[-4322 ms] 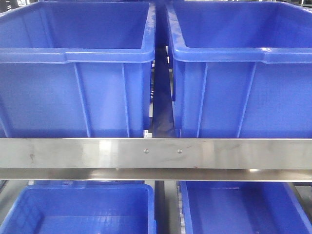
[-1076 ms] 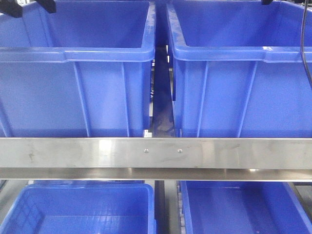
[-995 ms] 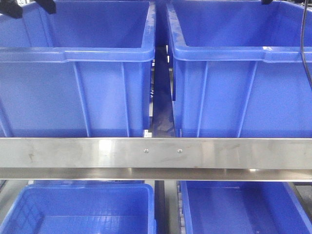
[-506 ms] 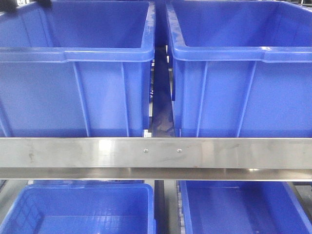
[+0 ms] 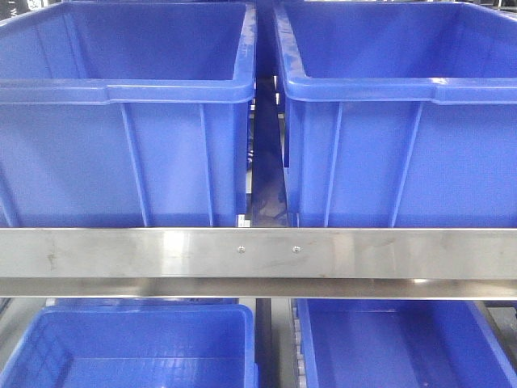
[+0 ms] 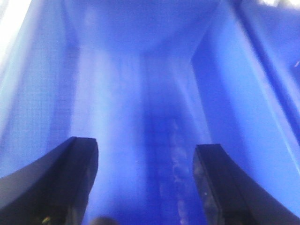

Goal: Sort and place red and blue blocks on shelf

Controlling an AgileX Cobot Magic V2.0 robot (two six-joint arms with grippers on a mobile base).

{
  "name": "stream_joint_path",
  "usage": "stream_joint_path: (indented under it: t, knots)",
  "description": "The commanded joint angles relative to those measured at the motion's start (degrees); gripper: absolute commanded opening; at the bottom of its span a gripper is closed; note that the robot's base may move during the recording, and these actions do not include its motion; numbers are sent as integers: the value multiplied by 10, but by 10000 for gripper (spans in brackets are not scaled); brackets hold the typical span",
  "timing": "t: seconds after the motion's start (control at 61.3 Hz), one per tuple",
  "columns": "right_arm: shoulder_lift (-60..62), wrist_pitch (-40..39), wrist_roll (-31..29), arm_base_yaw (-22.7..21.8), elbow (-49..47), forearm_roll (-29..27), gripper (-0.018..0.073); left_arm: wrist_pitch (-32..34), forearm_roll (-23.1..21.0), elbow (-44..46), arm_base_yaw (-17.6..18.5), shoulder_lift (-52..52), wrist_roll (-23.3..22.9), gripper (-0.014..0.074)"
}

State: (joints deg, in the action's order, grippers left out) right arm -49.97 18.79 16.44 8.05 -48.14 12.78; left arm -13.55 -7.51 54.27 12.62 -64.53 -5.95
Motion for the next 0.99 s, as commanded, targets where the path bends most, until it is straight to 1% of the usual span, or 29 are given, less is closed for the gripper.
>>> stream_joint_path:
  t: [0.0,0.179,0.261,0.473,0.979]
  knots:
    - [54,-67,-6,-3,36,5,71,83,-6,-26,4,50,0,86]
    - [142,-79,-6,-3,137,4,71,136,-6,-130,4,125,0,86]
    - [165,-79,-6,-3,167,3,71,145,-6,-170,4,152,0,86]
    - [174,-89,-6,-3,186,1,71,188,-6,-251,4,209,0,85]
    - [174,-84,-6,-3,186,1,71,206,-6,-260,4,211,0,85]
